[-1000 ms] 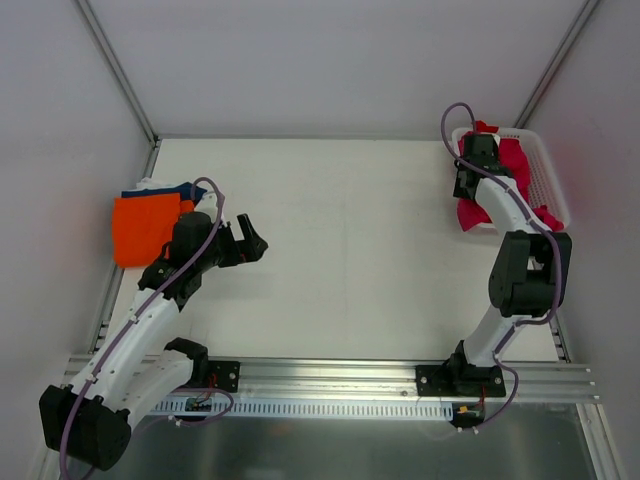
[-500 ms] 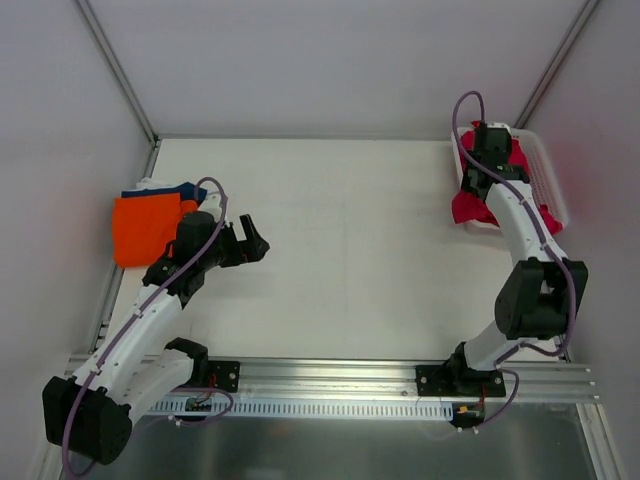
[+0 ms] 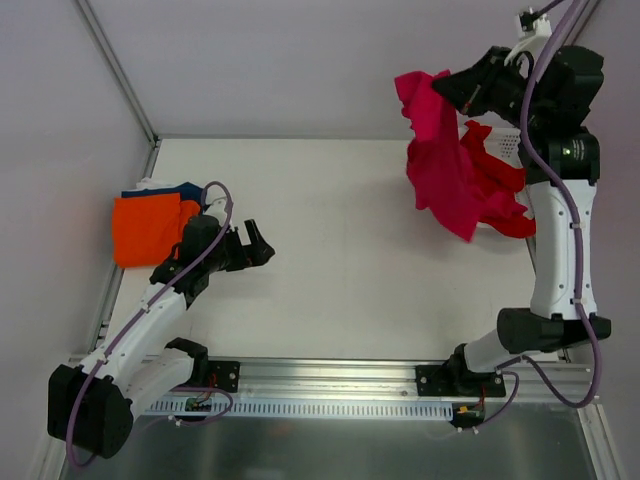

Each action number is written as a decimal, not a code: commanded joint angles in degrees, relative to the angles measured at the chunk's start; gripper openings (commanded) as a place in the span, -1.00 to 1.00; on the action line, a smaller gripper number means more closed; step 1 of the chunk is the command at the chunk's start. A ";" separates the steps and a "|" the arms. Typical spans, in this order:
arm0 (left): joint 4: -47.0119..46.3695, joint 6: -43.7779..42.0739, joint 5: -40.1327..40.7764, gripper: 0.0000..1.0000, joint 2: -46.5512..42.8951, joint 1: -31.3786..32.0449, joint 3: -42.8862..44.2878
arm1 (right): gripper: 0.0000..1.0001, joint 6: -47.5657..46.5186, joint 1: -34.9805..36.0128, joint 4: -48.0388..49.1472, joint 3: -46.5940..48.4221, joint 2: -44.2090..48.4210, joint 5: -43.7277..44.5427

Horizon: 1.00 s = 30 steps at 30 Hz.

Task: Fold and stack the t-shirts
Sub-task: Grab crumpled tshirt from bin with the right arm, then move the tshirt to the center of the board

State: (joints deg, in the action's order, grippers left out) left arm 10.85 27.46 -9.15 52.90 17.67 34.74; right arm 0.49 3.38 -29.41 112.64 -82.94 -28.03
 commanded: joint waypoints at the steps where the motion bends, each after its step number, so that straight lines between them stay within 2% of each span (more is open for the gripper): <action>1: -3.20 1.36 -2.01 0.98 -0.17 0.35 -0.73 | -0.99 16.52 1.10 9.34 11.09 -7.92 -27.19; 2: -3.21 1.36 -2.01 0.98 -0.17 0.35 -0.81 | -0.99 21.00 1.45 16.42 14.59 -11.16 -29.43; 3: -3.38 1.63 -1.93 0.98 -0.26 0.43 -1.08 | -0.99 30.96 2.07 21.36 15.41 -12.33 -32.84; 4: -3.47 1.72 -1.93 0.98 -0.35 0.43 -1.17 | -0.98 36.28 2.51 32.55 15.85 -13.29 -34.36; 6: -3.64 1.80 -1.93 0.98 -0.52 0.43 -1.52 | -0.96 50.22 3.48 41.41 17.52 -15.93 -36.21; 7: -3.73 1.89 -1.84 0.98 -0.52 0.43 -1.61 | -0.95 53.01 3.74 45.36 18.66 -16.90 -36.83; 9: -3.82 2.24 -1.75 0.98 -0.61 0.43 -1.69 | -0.94 57.84 4.62 48.21 19.81 -18.05 -37.62; 12: -4.08 2.77 -1.58 0.98 -0.78 0.35 -2.13 | -0.93 58.74 5.32 50.67 13.61 -14.99 -38.06; 14: -4.70 2.95 -1.58 0.98 -0.70 0.43 -2.31 | -0.91 58.23 6.37 50.95 12.69 -14.01 -37.36; 17: -4.96 3.38 -1.92 0.98 -0.35 0.43 -1.87 | -0.90 57.85 8.56 44.00 24.96 -18.56 -36.40; 18: -5.14 3.82 -2.01 0.98 -0.35 0.35 -1.87 | -0.91 61.17 9.19 46.00 30.65 -22.32 -36.04; 19: -5.23 4.09 -2.01 0.98 -0.35 0.43 -1.96 | -0.91 65.73 9.89 53.50 32.54 -24.18 -35.78; 20: -5.40 4.18 -2.10 0.98 -0.52 0.43 -2.13 | -0.92 73.96 10.85 56.10 33.69 -25.59 -35.60; 21: -5.66 4.44 -2.28 0.98 -0.61 0.35 -2.31 | -0.94 76.39 11.30 58.13 33.70 -26.48 -35.60; 22: -5.67 4.44 -2.37 0.98 -0.78 0.43 -2.48 | -0.99 77.89 11.56 61.19 29.17 -25.97 -36.21; 24: -5.67 4.53 -2.45 0.98 -1.31 0.43 -3.19 | -0.99 75.82 11.48 62.28 19.34 -22.55 -36.22; 25: -5.67 4.44 -2.37 0.98 -1.66 0.43 -3.45 | -0.99 73.01 11.22 60.63 8.41 -18.01 -35.69; 27: -5.58 4.44 -2.10 0.98 -2.98 0.43 -4.68 | -0.99 59.59 9.90 54.32 -0.36 -13.76 -33.77; 28: -5.67 4.35 -1.75 0.98 -3.59 0.43 -5.55 | -0.99 53.80 8.76 44.28 -5.97 -10.35 -32.71; 29: -5.67 4.18 -1.58 0.98 -4.56 0.43 -6.00 | -0.99 41.64 8.06 38.08 -7.86 -9.01 -31.40; 30: -5.58 4.09 -1.49 0.98 -5.09 0.43 -6.35 | -0.99 35.60 7.35 24.62 -9.18 -7.87 -27.38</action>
State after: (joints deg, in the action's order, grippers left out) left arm 6.57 31.03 -10.22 50.43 17.67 29.78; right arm 58.39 13.45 18.24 108.68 -95.61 -62.59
